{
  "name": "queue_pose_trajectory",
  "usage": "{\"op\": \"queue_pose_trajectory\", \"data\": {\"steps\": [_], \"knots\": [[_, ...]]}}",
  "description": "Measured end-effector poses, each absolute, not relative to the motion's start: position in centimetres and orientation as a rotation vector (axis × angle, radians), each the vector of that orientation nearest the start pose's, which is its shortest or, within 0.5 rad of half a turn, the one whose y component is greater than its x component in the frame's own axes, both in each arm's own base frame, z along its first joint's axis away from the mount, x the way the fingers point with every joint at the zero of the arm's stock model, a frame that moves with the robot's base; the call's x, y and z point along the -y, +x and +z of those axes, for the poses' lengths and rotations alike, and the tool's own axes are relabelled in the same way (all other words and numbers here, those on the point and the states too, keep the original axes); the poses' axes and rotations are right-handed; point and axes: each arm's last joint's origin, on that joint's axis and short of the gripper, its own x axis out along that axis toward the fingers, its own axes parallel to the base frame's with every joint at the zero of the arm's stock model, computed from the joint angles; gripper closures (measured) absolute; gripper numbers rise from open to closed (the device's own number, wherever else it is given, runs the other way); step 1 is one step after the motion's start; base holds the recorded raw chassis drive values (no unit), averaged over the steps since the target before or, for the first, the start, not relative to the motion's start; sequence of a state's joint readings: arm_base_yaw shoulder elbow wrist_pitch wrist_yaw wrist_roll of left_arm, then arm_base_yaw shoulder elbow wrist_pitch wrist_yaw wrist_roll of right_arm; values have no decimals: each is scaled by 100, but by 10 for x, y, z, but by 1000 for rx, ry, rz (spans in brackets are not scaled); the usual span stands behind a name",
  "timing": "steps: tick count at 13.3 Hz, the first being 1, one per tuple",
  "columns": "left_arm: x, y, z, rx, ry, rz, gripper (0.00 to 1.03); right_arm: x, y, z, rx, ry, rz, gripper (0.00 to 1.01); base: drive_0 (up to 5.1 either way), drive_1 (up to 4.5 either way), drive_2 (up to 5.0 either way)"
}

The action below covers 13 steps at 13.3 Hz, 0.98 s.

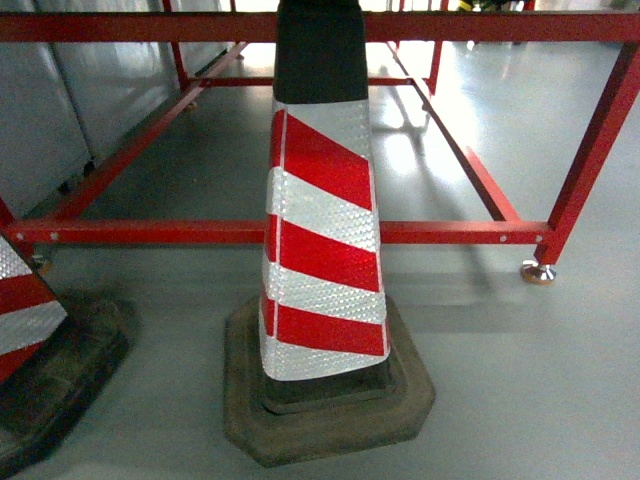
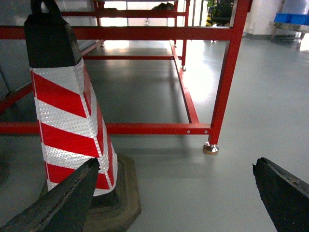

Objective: Pick blue part to blue bin on bottom shelf

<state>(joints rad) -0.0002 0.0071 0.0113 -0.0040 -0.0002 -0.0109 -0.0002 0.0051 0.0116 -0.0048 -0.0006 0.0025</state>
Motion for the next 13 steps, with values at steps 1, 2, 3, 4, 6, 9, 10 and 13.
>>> {"op": "queue_pose_trajectory", "data": {"steps": [1, 2, 3, 4, 6, 9, 10, 13], "knots": [[0, 97, 166, 0, -10, 0, 5, 0, 97, 167, 2, 2, 0, 3, 0, 0, 0], [0, 97, 166, 0, -11, 0, 5, 0, 97, 167, 2, 2, 0, 3, 0, 0, 0], [0, 97, 166, 0, -10, 0, 5, 0, 97, 167, 2, 2, 0, 3, 0, 0, 0], [0, 97, 166, 0, -11, 0, 5, 0, 97, 167, 2, 2, 0, 3, 0, 0, 0], [0, 97, 166, 0, -10, 0, 5, 0, 97, 167, 2, 2, 0, 3, 0, 0, 0], [0, 97, 166, 0, -11, 0, 5, 0, 97, 167, 2, 2, 0, 3, 0, 0, 0], [0, 97, 166, 0, -11, 0, 5, 0, 97, 167, 2, 2, 0, 3, 0, 0, 0], [0, 97, 166, 0, -11, 0, 5, 0, 97, 167, 1, 2, 0, 3, 0, 0, 0]]}}
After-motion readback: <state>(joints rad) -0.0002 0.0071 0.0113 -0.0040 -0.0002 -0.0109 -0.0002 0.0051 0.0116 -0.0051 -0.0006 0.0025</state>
